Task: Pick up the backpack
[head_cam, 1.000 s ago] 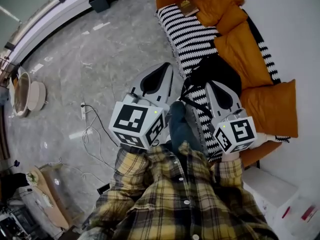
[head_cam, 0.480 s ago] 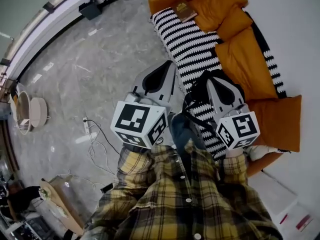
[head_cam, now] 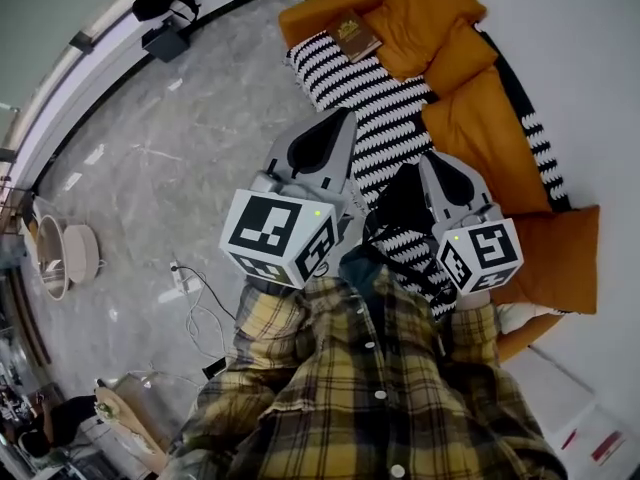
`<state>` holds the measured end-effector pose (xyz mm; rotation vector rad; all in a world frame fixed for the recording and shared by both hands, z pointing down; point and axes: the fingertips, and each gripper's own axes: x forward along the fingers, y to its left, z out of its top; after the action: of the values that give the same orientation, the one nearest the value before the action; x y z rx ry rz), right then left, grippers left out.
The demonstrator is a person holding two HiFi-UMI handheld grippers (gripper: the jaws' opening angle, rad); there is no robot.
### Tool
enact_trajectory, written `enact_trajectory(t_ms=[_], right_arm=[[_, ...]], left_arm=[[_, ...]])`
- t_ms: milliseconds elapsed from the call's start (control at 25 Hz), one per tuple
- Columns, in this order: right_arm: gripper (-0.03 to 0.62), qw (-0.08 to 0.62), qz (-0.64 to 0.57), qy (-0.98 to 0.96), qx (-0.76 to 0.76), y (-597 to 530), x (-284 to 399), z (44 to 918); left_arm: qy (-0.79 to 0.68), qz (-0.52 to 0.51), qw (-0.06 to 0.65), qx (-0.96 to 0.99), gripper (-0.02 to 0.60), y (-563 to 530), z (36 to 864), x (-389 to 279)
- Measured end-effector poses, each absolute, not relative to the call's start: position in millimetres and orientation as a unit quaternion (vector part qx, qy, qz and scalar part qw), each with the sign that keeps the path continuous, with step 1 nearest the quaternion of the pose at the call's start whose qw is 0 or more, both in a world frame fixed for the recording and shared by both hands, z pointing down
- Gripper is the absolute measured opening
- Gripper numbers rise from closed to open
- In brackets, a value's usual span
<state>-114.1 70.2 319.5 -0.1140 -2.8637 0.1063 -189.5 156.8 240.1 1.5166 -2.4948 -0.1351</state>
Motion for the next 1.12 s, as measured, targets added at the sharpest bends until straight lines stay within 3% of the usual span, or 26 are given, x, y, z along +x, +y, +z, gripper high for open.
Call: enact_trajectory(t_ms=[320, 1120], right_arm=[[0.015, 0.133, 0.039, -0.99, 0.024, 34.1, -104.9, 310.7], [0.015, 0.14, 0.117, -0.906, 0.383, -96.7, 19.9, 331.6]], left_arm=[[-0.806, -0.029, 0.106, 0.582, 0.018, 95.0, 226.7, -192.5], [-0.545, 0.029, 0.154, 0.823, 0.018, -110.7, 256.1, -94.4]])
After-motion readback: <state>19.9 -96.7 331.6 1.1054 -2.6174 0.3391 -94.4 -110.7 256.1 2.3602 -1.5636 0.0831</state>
